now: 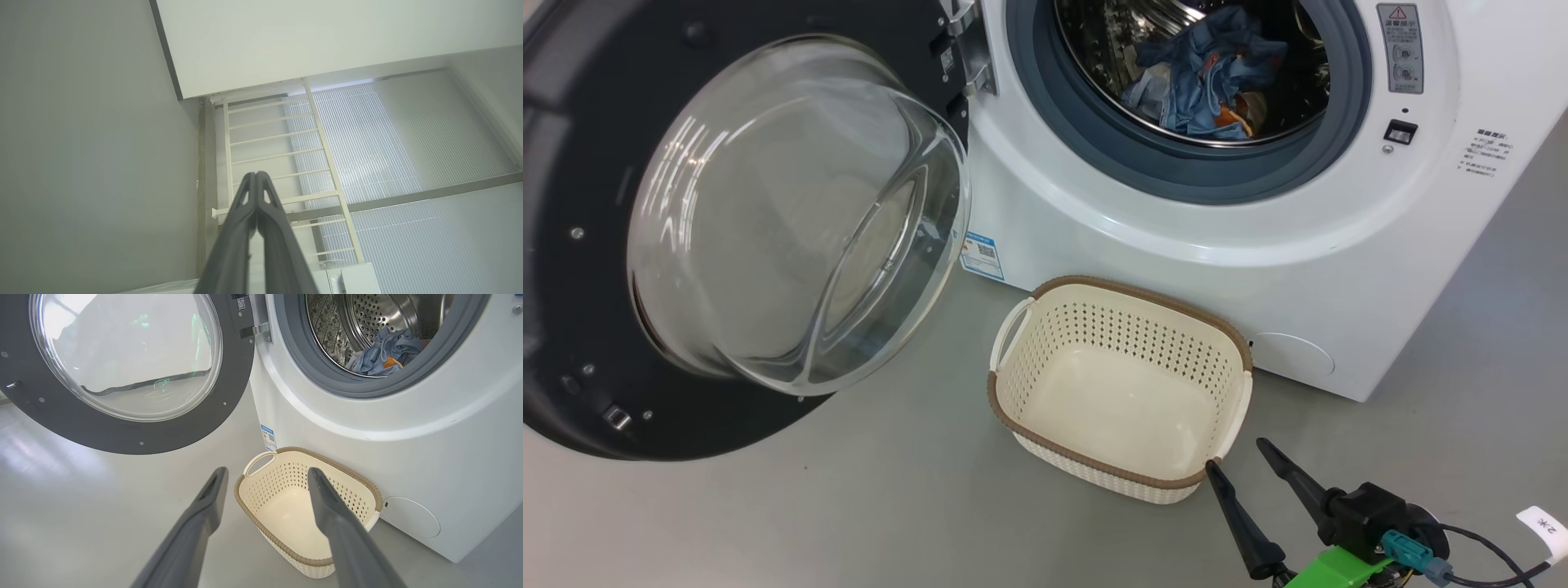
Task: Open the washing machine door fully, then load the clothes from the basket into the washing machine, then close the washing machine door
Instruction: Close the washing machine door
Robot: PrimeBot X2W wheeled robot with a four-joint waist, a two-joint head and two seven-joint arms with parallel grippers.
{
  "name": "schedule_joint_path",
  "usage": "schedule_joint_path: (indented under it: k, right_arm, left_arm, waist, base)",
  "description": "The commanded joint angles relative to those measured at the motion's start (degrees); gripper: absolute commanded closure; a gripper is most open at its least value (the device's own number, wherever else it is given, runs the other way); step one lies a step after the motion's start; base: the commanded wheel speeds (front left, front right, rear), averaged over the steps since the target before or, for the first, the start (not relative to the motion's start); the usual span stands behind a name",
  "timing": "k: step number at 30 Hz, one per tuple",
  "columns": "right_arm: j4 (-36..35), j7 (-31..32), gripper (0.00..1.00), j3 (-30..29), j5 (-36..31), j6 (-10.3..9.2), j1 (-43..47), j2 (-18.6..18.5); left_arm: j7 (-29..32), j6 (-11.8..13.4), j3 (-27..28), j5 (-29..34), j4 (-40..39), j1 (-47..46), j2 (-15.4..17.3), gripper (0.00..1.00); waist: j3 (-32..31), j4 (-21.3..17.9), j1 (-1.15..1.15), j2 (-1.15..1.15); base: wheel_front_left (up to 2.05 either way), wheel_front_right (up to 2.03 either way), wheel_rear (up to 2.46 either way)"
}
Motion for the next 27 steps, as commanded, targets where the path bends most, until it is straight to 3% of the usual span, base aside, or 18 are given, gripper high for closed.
schedule_joint_path:
  k: [1,27]
  right_arm:
    - [-1.5,-0.3,0.0,1.2,-0.4,0.17,0.2,-0.5]
    - [-1.3,-0.3,0.0,3.1,-0.3,0.17,0.3,-3.6]
  left_arm:
    - [1.3,-0.6,-0.1,-0.2,-1.9,-1.7,3.2,1.0]
    - [15.0,-0.6,-3.6,-4.4,-2.1,0.3,2.3,1.0]
  waist:
    - [0.2,-0.1,0.0,0.0]
    - [1.7,-4.2,0.0,0.0]
  base:
    - [0.0,0.0,0.0]
    - [0.0,0.0,0.0]
